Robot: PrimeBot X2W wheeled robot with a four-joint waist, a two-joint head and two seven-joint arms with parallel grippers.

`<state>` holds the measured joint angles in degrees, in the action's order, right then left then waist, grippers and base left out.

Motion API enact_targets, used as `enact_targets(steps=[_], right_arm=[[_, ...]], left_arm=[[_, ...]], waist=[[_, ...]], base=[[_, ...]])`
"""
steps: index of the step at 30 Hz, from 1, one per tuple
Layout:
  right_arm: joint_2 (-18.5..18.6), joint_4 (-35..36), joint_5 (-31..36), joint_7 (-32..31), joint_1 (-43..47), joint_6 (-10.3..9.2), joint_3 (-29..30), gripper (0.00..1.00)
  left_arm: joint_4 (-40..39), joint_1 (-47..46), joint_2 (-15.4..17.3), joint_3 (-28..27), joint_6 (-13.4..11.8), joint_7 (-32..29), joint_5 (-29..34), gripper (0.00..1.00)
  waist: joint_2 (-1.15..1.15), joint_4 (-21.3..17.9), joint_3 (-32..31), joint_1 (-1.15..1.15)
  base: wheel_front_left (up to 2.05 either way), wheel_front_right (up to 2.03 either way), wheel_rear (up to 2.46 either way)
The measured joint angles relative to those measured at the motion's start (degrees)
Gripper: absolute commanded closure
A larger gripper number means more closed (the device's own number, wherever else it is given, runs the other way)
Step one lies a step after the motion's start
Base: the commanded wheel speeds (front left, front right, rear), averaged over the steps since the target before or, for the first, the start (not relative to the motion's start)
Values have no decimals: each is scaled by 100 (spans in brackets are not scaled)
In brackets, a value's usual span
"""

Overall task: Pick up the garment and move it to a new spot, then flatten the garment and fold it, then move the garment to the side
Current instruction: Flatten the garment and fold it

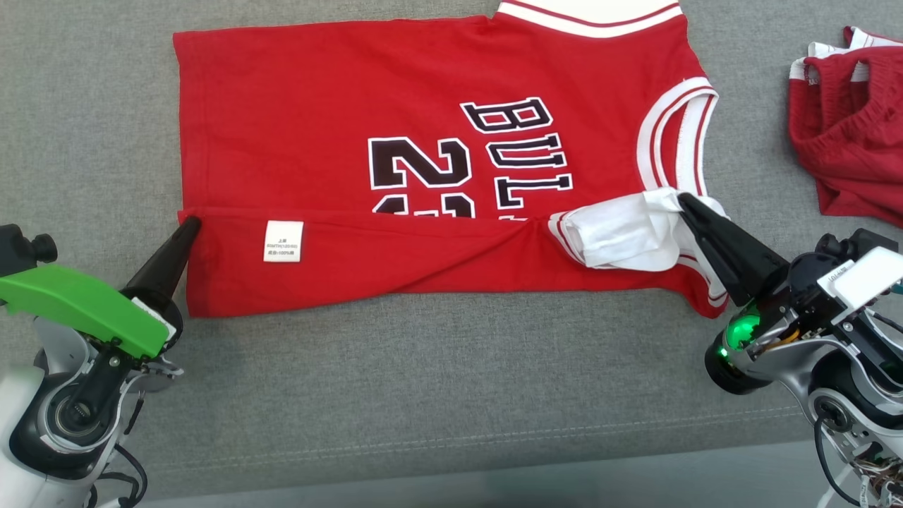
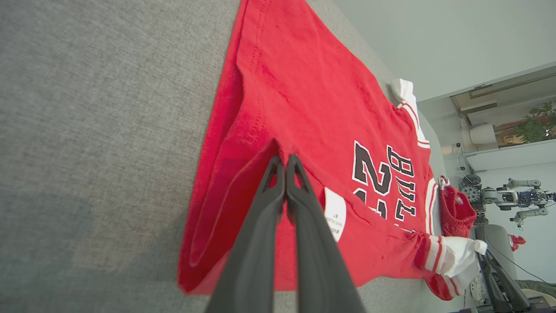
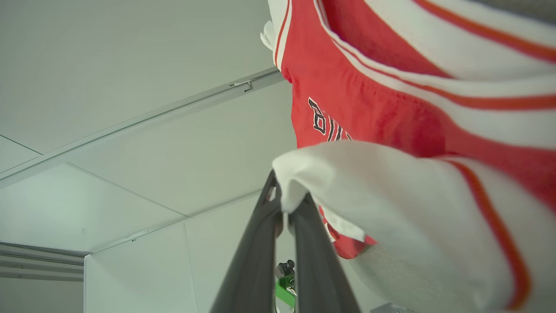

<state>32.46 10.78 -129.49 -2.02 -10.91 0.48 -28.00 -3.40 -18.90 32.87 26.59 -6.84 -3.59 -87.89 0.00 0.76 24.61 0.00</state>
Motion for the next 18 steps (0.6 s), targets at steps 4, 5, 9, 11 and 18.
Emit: enact_targets(steps=[4,5,9,11,18], right_arm=[[-49,-110,44,31,-125,-8,-9,100],[-63,-136,51,31,-164,-11,-18,100],[-118,-231,101,32,-302,-53,-48,100],[-122,-259,115,48,-371,-62,-44,100],[-187,-549,314,96,-702,-165,-94,100]], left_arm=[[153,-92,-45,7,-9,-40,1,100],[187,-115,-71,15,-25,-41,2,100],[312,-141,-131,46,-25,-47,19,100],[328,-173,-142,44,-26,-47,19,100],[575,-488,-271,51,-27,-84,70,100]], waist=[[0,-18,16,0],[0,-22,20,0],[0,-35,41,0],[0,-34,67,0],[0,28,175,0]], base=[[0,0,0],[0,0,0],[0,0,0],[0,0,0],[0,0,0]])
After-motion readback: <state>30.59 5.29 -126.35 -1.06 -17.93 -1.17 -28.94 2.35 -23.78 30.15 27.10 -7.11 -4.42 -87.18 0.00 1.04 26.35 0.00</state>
